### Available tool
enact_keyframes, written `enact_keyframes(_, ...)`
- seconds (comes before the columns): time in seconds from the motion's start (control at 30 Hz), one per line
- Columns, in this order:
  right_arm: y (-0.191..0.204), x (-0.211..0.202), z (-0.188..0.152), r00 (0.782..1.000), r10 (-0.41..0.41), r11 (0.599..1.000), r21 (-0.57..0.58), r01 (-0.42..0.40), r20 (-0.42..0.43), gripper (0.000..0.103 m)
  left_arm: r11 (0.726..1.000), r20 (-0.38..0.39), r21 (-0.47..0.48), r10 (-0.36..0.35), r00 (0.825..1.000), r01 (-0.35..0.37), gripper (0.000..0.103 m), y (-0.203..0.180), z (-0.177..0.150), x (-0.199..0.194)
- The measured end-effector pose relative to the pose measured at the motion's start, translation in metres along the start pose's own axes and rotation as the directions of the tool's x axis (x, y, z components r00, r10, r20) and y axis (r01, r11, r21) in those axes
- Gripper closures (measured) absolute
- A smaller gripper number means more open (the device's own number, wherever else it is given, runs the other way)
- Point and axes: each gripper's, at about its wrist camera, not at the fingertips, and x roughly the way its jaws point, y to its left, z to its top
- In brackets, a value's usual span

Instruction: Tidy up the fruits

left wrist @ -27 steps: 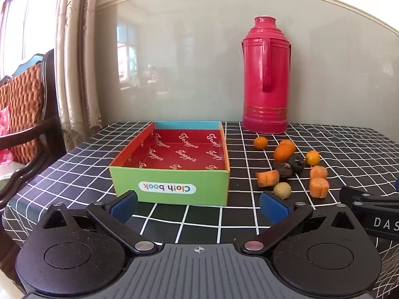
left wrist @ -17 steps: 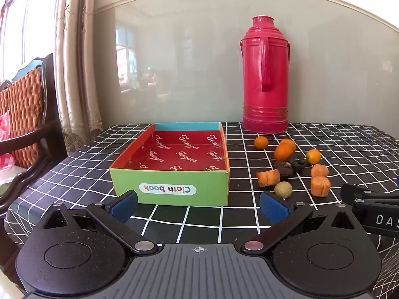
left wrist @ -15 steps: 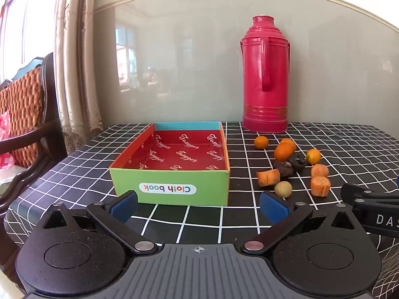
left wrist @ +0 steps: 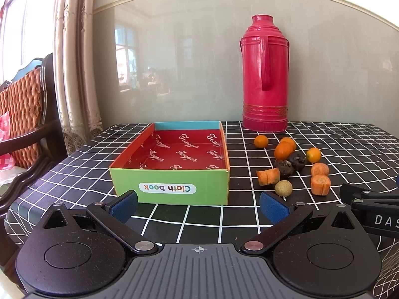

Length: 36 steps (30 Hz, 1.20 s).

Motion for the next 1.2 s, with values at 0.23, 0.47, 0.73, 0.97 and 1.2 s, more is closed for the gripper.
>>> enact_keyframes(0.23,0.0002,0.0,-0.0005,1.0,0.0,1.0,-0.001,0.0,0.001,0.006,1.0,-0.001,-0.001,0.003,1.0,-0.003,0.0,-0.0015,0.0005,-0.0005)
enact_keyframes(0.47,0.0021,-0.0003,-0.001,1.0,0.001,1.0,-0.008,-0.001,0.0,0.005,1.0,0.001,-0.005,0.003,1.0,-0.003,0.0,0.0025,-0.0024,-0.0041)
enact_keyframes(0.73,0.002,-0.0004,-0.001,1.0,0.003,1.0,-0.008,-0.003,-0.002,0.006,1.0,-0.004,-0.002,0.005,1.0,-0.006,0.0,-0.0013,0.0028,0.0001)
enact_keyframes(0.97,0.0008,-0.0001,-0.0009,1.0,0.005,1.0,-0.005,-0.005,-0.002,0.006,1.0,-0.006,-0.003,0.006,1.0,-0.006,0.0,-0.0007,0.0035,0.0006)
enact_keyframes(1.2,0.0003,-0.0006,-0.0004,1.0,0.006,1.0,-0.007,-0.006,-0.001,0.006,1.0,-0.004,-0.003,0.006,1.0,-0.006,0.0,-0.0009,0.0038,0.0004)
